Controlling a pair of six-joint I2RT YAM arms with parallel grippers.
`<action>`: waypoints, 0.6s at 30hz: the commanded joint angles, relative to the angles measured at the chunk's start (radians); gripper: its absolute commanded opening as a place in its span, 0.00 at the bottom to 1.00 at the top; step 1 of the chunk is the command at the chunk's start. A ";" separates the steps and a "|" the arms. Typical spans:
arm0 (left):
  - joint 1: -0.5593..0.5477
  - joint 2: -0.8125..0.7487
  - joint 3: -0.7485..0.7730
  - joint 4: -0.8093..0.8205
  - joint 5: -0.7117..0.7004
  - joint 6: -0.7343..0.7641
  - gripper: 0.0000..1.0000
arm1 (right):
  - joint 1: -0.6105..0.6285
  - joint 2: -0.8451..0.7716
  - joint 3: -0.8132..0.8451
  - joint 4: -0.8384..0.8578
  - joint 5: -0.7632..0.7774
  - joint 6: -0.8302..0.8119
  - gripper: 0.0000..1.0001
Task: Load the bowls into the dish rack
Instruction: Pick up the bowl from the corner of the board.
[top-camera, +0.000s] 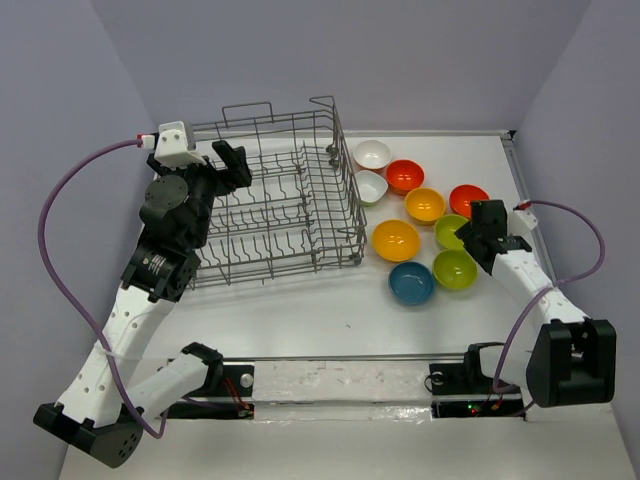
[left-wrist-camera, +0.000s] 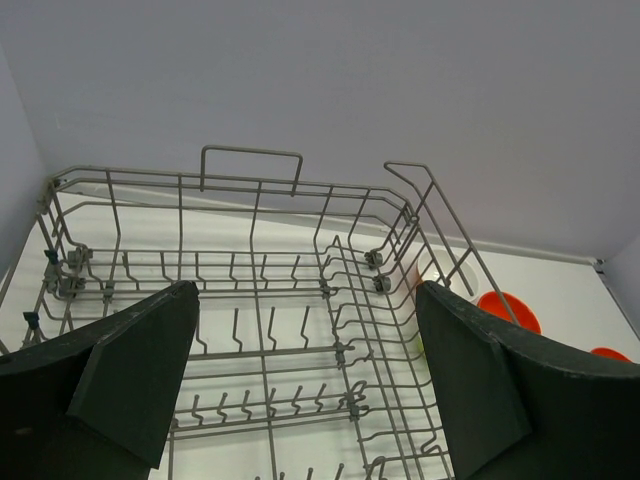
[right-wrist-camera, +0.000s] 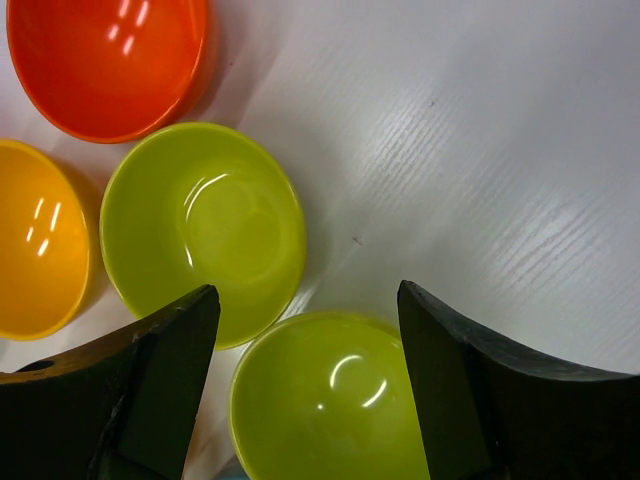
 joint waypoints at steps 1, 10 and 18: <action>0.002 -0.007 0.004 0.050 -0.006 0.014 0.99 | -0.021 0.024 0.036 0.079 0.034 0.011 0.77; 0.002 -0.003 0.004 0.047 -0.009 0.014 0.99 | -0.053 0.081 0.022 0.151 -0.012 -0.003 0.68; 0.002 0.000 0.004 0.047 -0.011 0.013 0.99 | -0.062 0.126 -0.002 0.212 -0.049 -0.016 0.68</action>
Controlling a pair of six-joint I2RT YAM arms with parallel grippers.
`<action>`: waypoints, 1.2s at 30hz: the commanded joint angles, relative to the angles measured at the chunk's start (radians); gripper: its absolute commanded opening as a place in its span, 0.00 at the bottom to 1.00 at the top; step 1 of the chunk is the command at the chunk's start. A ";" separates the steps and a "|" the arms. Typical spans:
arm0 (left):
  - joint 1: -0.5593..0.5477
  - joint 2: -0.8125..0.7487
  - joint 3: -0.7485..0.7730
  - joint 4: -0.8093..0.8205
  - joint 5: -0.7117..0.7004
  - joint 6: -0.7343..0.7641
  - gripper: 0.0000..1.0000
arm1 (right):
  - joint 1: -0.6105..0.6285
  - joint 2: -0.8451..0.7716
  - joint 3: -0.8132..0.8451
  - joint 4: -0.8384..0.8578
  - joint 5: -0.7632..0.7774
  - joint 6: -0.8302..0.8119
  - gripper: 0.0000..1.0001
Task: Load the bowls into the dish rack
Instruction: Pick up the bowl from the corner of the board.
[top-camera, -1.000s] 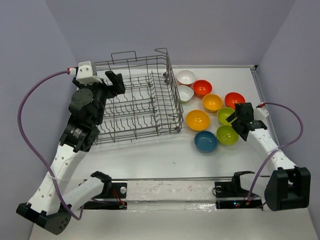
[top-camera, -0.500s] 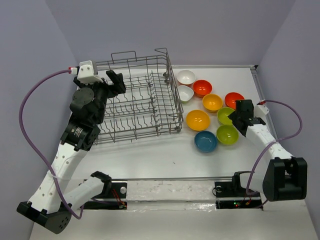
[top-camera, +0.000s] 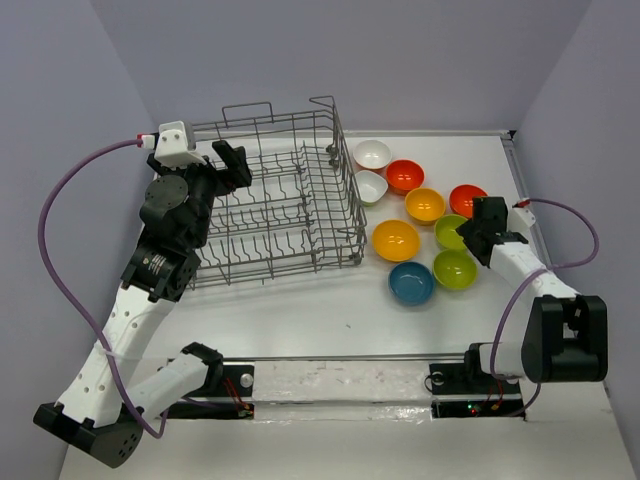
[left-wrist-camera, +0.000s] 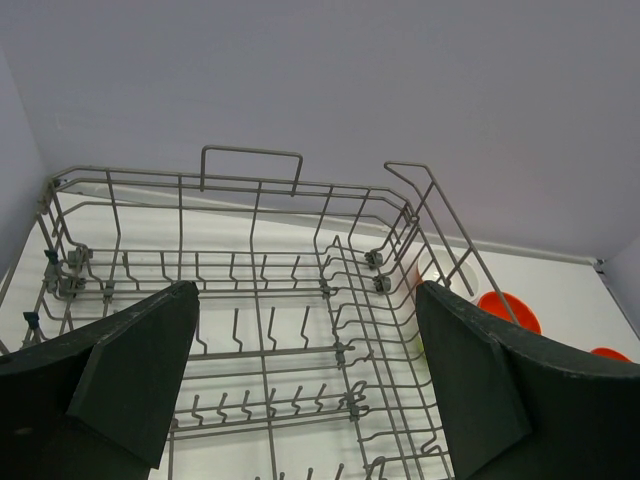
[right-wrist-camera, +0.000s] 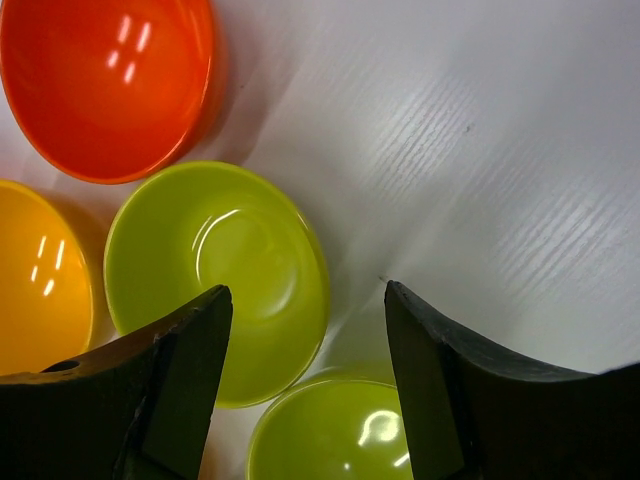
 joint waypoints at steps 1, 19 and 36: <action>0.002 0.001 0.005 0.046 -0.010 0.013 0.99 | -0.018 0.008 -0.004 0.083 -0.007 -0.004 0.68; 0.002 0.012 0.008 0.038 -0.007 0.007 0.99 | -0.036 0.071 -0.029 0.122 -0.049 0.001 0.56; 0.002 0.018 0.008 0.038 -0.010 0.008 0.99 | -0.045 0.129 -0.049 0.166 -0.075 -0.005 0.47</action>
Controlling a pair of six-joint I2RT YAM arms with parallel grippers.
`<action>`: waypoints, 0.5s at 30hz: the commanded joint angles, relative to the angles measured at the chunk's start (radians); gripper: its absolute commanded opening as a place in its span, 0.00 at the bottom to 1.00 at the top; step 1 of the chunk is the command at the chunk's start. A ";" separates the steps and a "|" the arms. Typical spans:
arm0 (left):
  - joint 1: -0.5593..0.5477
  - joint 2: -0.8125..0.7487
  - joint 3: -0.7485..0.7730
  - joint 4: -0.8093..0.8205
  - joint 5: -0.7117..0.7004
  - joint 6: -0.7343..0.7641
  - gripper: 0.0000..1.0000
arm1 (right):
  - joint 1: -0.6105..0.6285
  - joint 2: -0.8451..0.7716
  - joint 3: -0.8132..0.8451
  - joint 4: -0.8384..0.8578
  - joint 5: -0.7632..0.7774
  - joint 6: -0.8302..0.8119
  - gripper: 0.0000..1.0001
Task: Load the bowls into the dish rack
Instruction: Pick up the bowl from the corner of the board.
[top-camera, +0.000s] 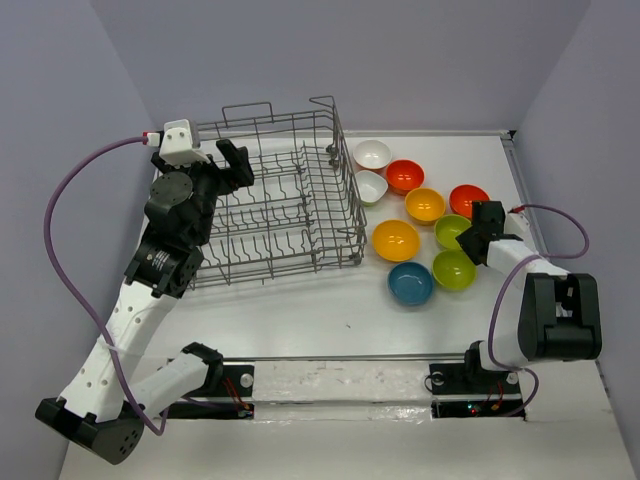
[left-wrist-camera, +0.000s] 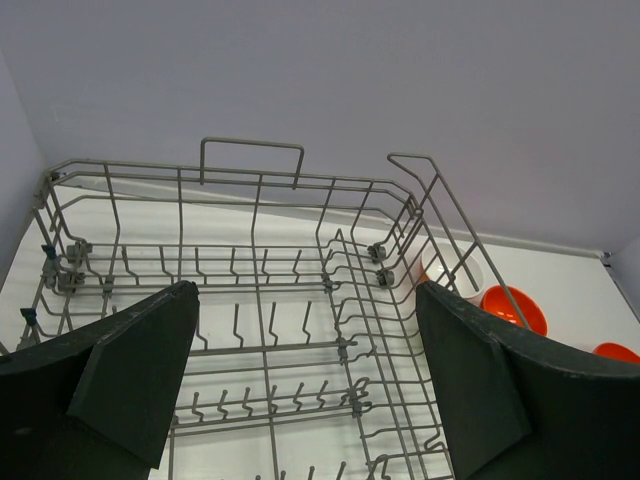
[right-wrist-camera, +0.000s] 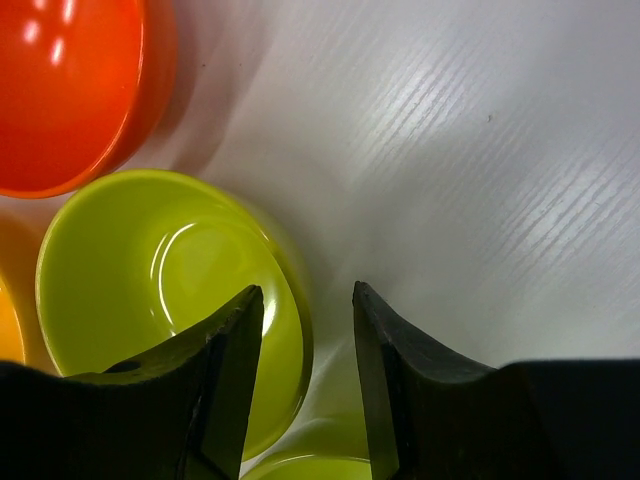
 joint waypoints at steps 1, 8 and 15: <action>0.002 -0.001 0.008 0.037 -0.009 0.007 0.99 | -0.007 0.005 -0.008 0.050 0.007 -0.007 0.47; 0.002 0.000 0.008 0.039 -0.007 0.005 0.99 | -0.007 0.001 -0.002 0.051 0.008 -0.016 0.28; 0.002 0.002 0.013 0.036 0.003 0.002 0.99 | -0.007 -0.065 0.007 0.043 0.030 -0.039 0.01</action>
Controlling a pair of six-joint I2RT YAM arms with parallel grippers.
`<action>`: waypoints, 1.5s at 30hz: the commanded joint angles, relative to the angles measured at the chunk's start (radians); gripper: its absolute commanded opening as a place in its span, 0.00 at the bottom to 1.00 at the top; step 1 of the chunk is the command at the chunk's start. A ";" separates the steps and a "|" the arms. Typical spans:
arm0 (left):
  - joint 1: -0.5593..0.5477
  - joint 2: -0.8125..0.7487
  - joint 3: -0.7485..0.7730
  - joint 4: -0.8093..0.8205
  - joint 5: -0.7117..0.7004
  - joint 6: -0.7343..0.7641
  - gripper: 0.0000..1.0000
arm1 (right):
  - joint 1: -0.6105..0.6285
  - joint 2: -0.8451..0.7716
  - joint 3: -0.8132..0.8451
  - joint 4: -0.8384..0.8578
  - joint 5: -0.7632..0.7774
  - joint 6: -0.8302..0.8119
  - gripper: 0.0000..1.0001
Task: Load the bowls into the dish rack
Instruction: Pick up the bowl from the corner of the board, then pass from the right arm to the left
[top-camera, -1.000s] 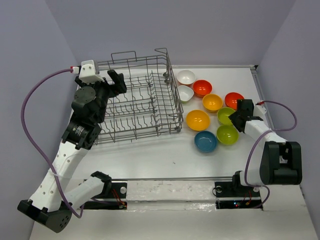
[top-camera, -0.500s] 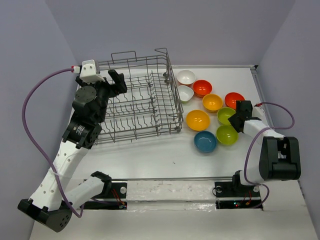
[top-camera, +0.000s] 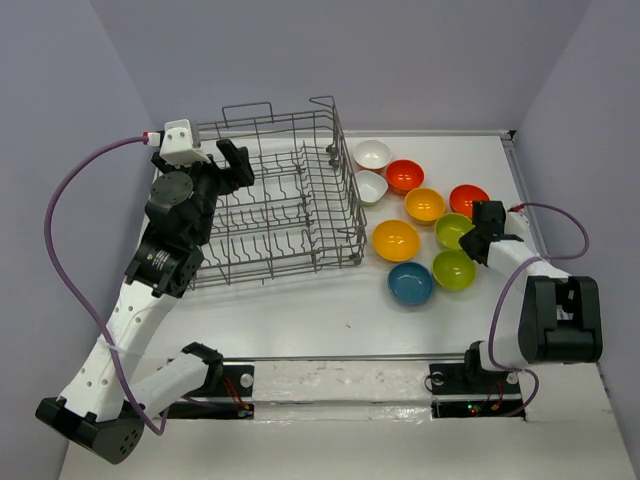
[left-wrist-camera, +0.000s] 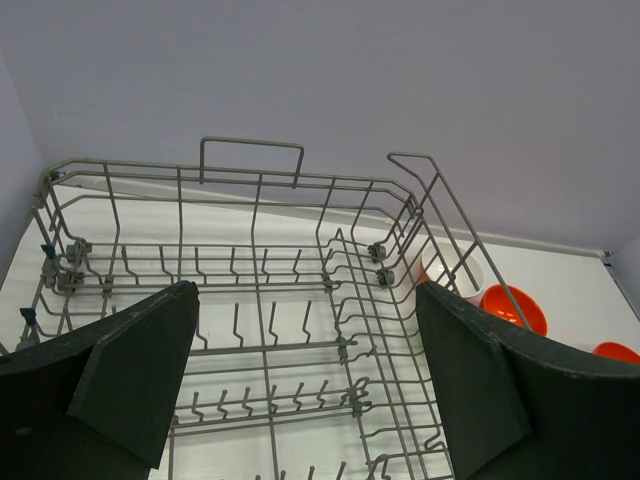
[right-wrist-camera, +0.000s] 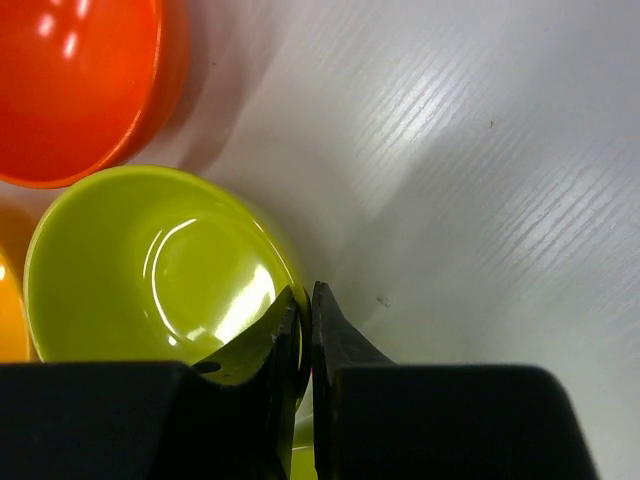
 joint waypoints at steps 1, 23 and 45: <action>0.002 0.001 0.013 0.036 0.004 0.003 0.99 | -0.007 -0.081 0.010 0.032 0.034 -0.013 0.01; 0.002 0.030 0.045 0.002 0.016 -0.008 0.99 | -0.007 -0.325 0.145 -0.057 -0.090 -0.137 0.01; 0.001 0.150 0.266 -0.150 0.046 -0.048 0.99 | 0.543 -0.028 0.915 -0.118 -0.068 -0.332 0.01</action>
